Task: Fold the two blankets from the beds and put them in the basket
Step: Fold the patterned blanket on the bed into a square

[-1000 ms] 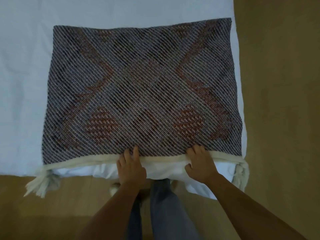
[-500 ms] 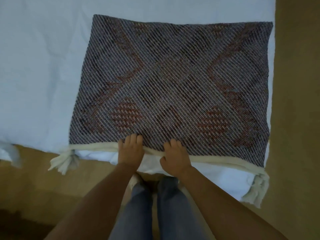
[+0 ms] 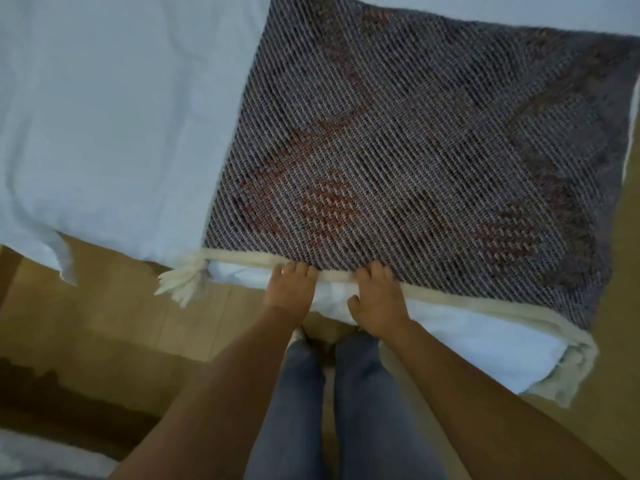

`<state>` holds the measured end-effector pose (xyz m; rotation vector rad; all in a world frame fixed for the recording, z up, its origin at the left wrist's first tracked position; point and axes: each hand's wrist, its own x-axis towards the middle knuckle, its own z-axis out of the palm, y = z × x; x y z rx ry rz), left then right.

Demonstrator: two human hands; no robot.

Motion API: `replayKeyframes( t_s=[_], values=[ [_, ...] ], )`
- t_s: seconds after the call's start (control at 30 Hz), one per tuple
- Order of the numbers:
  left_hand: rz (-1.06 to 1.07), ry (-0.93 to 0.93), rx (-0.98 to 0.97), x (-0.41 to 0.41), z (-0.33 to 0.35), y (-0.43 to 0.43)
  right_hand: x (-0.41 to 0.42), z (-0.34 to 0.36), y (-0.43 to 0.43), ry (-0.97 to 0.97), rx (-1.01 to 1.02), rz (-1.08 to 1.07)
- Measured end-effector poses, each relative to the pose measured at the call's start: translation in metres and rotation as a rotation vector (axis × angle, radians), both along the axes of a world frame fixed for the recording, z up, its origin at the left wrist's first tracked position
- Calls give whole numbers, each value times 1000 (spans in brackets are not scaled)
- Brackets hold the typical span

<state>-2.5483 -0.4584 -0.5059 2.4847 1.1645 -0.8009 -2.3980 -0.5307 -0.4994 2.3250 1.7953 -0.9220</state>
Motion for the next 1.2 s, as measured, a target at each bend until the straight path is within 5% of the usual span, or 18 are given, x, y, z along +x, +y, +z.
replayKeyframes(
  t_s=[0.13, 0.33, 0.47, 0.63, 0.93, 1.0, 1.1, 1.2],
  values=[
    [-30, -50, 24, 0, 8, 5, 20, 6, -4, 120, 77, -146],
    [-201, -183, 30, 69, 23, 23, 98, 12, -42, -113, 38, -475],
    [-334, -225, -26, 172, 27, 12, 154, 15, -76, -219, -84, -349],
    [-421, -249, -75, 285, 29, -25, 207, 9, -98, -334, 71, -175],
    [-395, -190, -144, 388, 29, -41, 264, -1, -86, 399, -436, -236],
    [-388, -213, -125, 407, 30, -41, 292, 6, -85, 500, -279, -462],
    [-390, -209, -94, 444, 30, -39, 335, 7, -93, 323, 90, -822],
    [-492, -180, -34, 478, 27, -30, 364, -4, -96, 197, 152, -962]
  ],
)
